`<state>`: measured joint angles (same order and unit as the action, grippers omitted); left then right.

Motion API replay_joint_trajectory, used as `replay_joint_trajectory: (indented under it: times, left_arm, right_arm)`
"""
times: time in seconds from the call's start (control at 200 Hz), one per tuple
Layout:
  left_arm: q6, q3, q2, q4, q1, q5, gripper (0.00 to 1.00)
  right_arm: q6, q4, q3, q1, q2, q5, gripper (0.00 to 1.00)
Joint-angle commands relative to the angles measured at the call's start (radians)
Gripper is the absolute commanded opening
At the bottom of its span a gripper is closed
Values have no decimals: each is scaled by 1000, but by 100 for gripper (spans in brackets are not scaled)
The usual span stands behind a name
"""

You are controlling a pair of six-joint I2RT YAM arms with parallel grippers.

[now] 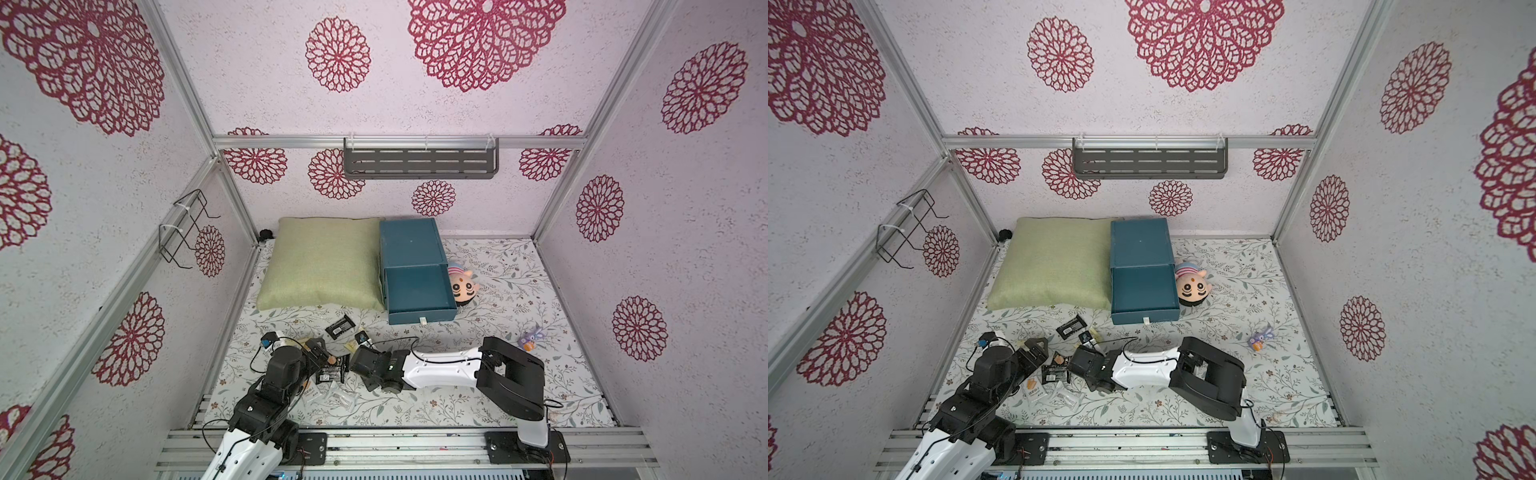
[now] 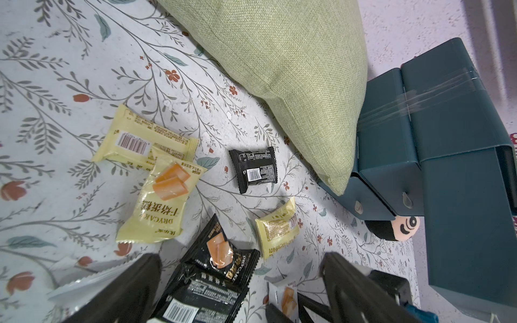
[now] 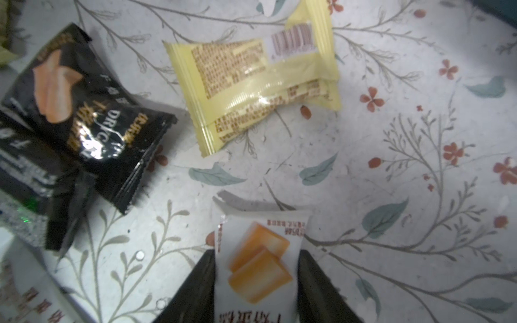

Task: Place the cookies into the drawer by color
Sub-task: Pick up the cookie at the center of the board, then place the cookie in the drawer.

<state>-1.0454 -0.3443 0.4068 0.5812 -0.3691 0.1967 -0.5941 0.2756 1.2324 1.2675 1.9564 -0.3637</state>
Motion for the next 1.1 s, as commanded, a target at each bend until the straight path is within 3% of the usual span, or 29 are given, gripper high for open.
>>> replay_joint_trajectory:
  times: [0.0,0.54,1.096]
  left_arm:
    - [-1,12,-2,-21,-7,4,97]
    - [-1,6,-28,1,-8,3,97]
    - [-4,2,-36,11,-6,4,98]
  right_arm:
    - [5,35,4,-8,-50,-32,45]
    - [47,-21,0,-14,-234,59,44]
    - [78,-128,37,-252,-509,357,44]
